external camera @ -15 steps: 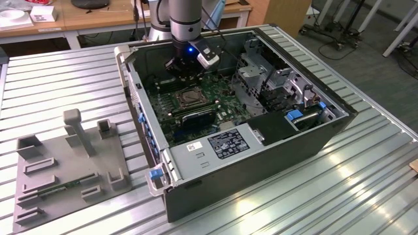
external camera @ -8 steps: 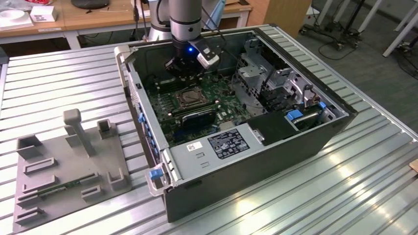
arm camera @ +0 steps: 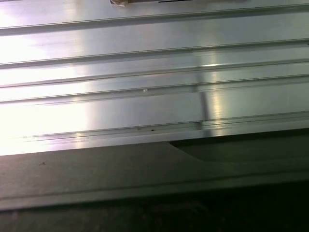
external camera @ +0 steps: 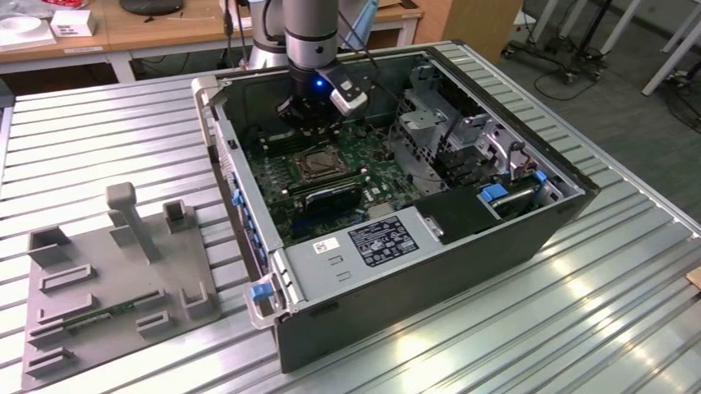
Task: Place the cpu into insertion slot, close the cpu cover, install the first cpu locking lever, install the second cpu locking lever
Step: 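Install the first cpu locking lever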
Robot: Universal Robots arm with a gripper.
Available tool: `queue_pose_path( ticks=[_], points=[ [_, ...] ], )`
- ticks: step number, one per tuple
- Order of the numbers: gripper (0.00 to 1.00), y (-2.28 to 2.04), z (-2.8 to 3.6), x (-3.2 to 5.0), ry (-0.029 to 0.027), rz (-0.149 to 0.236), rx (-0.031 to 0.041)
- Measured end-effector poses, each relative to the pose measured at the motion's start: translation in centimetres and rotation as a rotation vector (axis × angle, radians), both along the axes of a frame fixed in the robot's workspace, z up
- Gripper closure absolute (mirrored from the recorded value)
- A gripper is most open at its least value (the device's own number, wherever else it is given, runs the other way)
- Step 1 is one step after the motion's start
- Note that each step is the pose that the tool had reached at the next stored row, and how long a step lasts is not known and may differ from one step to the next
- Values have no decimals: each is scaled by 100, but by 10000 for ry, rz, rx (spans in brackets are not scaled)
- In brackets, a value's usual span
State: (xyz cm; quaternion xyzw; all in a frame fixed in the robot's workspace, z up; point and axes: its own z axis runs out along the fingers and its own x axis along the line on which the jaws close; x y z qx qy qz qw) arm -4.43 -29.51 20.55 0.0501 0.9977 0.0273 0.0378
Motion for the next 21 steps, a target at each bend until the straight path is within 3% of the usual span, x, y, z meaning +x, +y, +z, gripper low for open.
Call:
queue_pose_path(
  ticks=[4, 13, 21],
  points=[
    [89, -1, -1, 0, -97, 2, 114],
    [89, -9, -2, -2, -106, 2, 115],
    [89, -54, -12, -1, -137, 5, 115]
  ],
)
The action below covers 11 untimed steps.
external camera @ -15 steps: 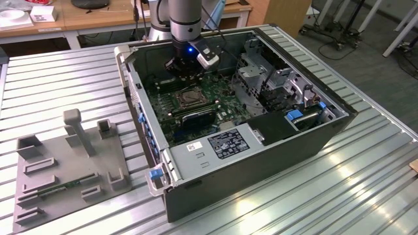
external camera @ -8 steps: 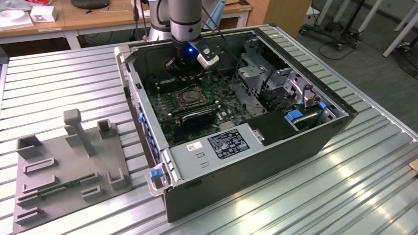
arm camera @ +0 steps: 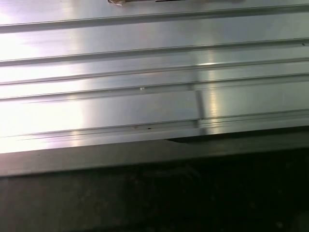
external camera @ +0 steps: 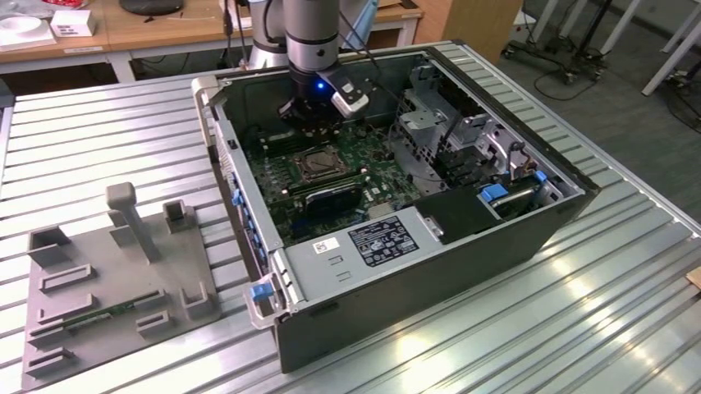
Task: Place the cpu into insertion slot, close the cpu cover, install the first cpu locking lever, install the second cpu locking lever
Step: 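Install the first cpu locking lever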
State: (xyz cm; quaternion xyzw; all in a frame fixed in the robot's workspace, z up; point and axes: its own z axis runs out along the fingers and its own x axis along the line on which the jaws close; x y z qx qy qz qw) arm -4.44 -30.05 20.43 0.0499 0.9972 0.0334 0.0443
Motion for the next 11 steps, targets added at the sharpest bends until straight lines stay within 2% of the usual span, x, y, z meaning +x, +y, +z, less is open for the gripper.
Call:
queue_pose_path(
  ticks=[8, 11],
  points=[
    [89, -14, -1, -2, -12, 1, 0],
    [89, -15, 1, -3, -10, 0, 22]
  ],
)
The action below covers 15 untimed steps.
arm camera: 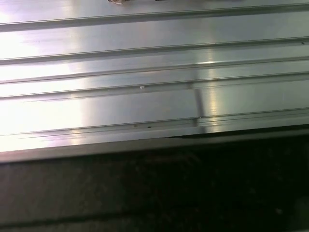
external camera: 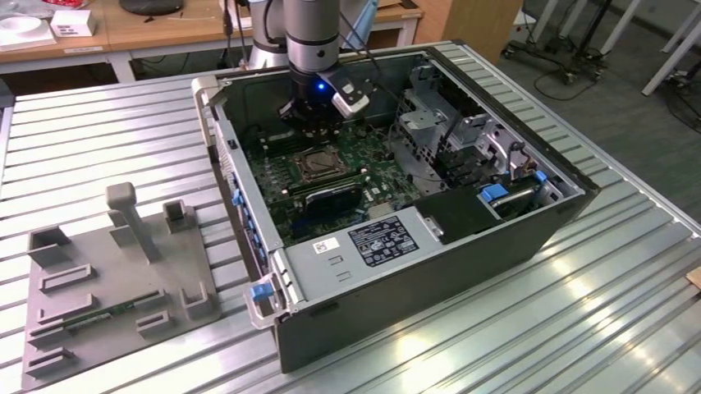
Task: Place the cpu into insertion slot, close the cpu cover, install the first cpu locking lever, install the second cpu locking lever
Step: 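Install the first cpu locking lever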
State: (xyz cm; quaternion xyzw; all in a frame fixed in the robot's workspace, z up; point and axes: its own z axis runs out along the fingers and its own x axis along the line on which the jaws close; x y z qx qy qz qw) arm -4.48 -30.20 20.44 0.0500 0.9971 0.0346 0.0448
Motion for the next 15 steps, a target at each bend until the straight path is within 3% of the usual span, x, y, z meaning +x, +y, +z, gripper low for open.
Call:
queue_pose_path(
  ticks=[5, 12, 15],
  points=[
    [89, 1, 17, 1, -1, 1, 235],
    [89, 0, 26, 1, -1, 1, 362],
    [89, -3, 26, -1, -22, 2, 477]
  ],
)
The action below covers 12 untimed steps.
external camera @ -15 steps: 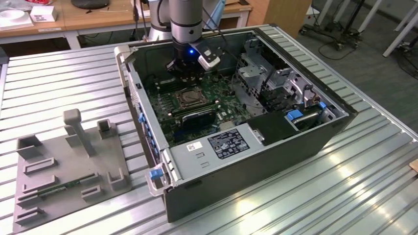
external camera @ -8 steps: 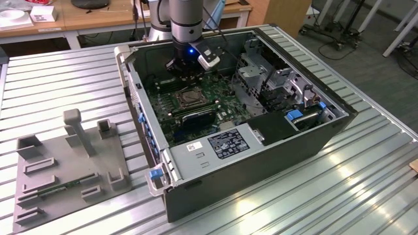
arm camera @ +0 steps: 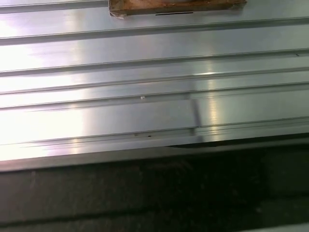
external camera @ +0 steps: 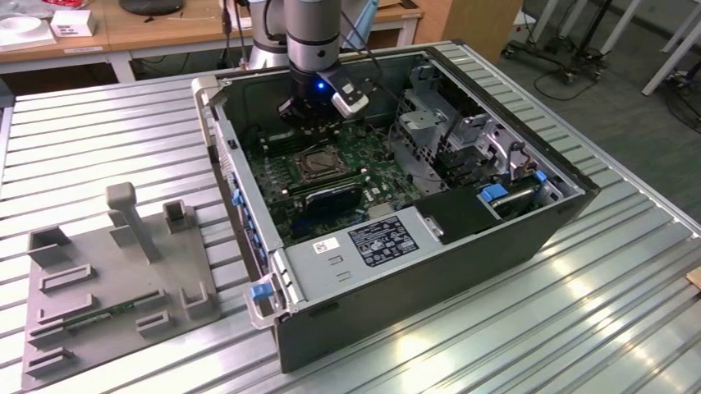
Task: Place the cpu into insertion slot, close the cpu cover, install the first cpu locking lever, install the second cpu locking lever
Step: 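Install the first cpu locking lever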
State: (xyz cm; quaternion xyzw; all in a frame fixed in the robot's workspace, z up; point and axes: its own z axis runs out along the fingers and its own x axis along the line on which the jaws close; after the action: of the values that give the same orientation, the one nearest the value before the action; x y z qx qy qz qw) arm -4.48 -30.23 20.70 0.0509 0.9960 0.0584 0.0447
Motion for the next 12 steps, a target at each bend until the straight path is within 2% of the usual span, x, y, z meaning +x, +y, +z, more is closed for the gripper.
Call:
queue_pose_path(
  ticks=[3, 12],
  points=[
    [89, -7, 0, -1, -20, -1, 35],
    [89, -58, -1, -6, -107, -1, 47]
  ],
)
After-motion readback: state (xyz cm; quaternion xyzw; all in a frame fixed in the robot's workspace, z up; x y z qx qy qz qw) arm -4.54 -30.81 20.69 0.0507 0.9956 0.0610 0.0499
